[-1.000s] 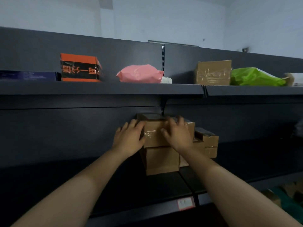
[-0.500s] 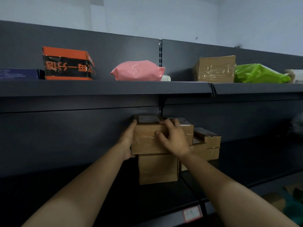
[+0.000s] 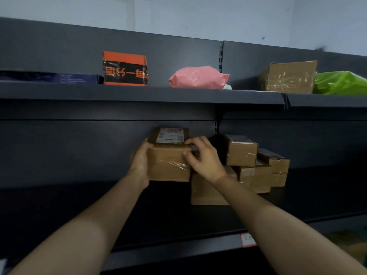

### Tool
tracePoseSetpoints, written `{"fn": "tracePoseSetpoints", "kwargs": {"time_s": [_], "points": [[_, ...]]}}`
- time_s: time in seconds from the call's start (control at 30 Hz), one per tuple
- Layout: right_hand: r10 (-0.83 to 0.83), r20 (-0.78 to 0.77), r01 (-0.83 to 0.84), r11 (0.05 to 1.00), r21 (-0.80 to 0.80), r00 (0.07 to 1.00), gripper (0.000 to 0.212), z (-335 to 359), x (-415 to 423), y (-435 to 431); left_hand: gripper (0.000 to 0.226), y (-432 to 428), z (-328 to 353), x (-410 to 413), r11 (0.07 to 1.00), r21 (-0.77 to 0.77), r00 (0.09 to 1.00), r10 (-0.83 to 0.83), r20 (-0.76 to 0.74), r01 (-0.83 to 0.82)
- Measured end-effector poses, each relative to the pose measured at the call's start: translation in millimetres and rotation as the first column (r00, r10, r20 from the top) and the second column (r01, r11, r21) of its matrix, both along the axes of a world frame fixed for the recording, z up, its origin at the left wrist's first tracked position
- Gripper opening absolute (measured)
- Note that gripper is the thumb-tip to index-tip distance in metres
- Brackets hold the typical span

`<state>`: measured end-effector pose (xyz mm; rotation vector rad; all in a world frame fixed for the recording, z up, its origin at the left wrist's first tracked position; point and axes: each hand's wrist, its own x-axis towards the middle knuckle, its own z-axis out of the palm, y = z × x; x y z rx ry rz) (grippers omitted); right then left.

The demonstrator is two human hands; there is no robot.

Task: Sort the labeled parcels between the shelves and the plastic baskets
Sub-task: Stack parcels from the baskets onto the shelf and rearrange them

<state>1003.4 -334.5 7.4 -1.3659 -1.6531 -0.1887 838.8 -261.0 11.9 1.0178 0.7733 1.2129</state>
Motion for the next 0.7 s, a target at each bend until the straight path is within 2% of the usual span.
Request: {"fn": "tracePoseSetpoints", "kwargs": {"time_s": [0.1,0.17,0.27,0.33,0.43,0.47,0.53,0.57,0.63,0.7], "points": [[0.041,0.115,-0.034,0.997,-0.063,0.992,0.026,-4,-25,5,0.033,-5,-11,-36,0.994,0.011,0.988,0.113,-0.105,-0.113],[0.037,0.216,-0.012,0.994,-0.113,0.976,0.025,-12,-38,7,0.029,-11,-24,-57,0.997,-0.02,0.965,0.061,-0.254,-0.069],[-0.102,0.377,0.169,0.974,-0.149,0.921,0.031,-24,-47,5,0.027,-24,-41,-74,0.991,-0.129,0.92,-0.02,-0.392,-0.034],[-0.218,0.406,0.302,0.941,-0.155,0.888,0.037,-29,-43,3,0.023,-27,-43,-79,0.988,-0.142,0.9,-0.016,-0.436,-0.052],[-0.35,0.39,0.452,0.867,-0.208,0.852,0.042,-34,-28,-4,0.022,-26,-41,-73,0.995,-0.049,0.868,0.053,-0.493,-0.089],[-0.355,0.402,0.465,0.857,-0.22,0.844,0.041,-34,-23,-5,0.034,-22,-42,-70,0.997,0.023,0.828,0.079,-0.555,-0.08],[-0.267,0.435,0.41,0.869,-0.277,0.86,0.044,-34,-23,-7,0.073,-7,-51,-65,0.989,0.139,0.719,0.134,-0.682,-0.052],[-0.194,0.416,0.348,0.876,-0.334,0.888,0.049,-34,-27,-6,0.079,0,-56,-62,0.987,0.161,0.694,0.137,-0.707,-0.03],[-0.097,0.328,0.246,0.859,-0.449,0.94,0.058,-33,-40,-3,0.07,-4,-57,-58,0.982,0.188,0.679,0.14,-0.721,-0.003],[-0.033,0.29,0.184,0.839,-0.512,0.957,0.062,-33,-53,0,0.053,-11,-52,-58,0.975,0.223,0.706,0.157,-0.691,0.001]]}}
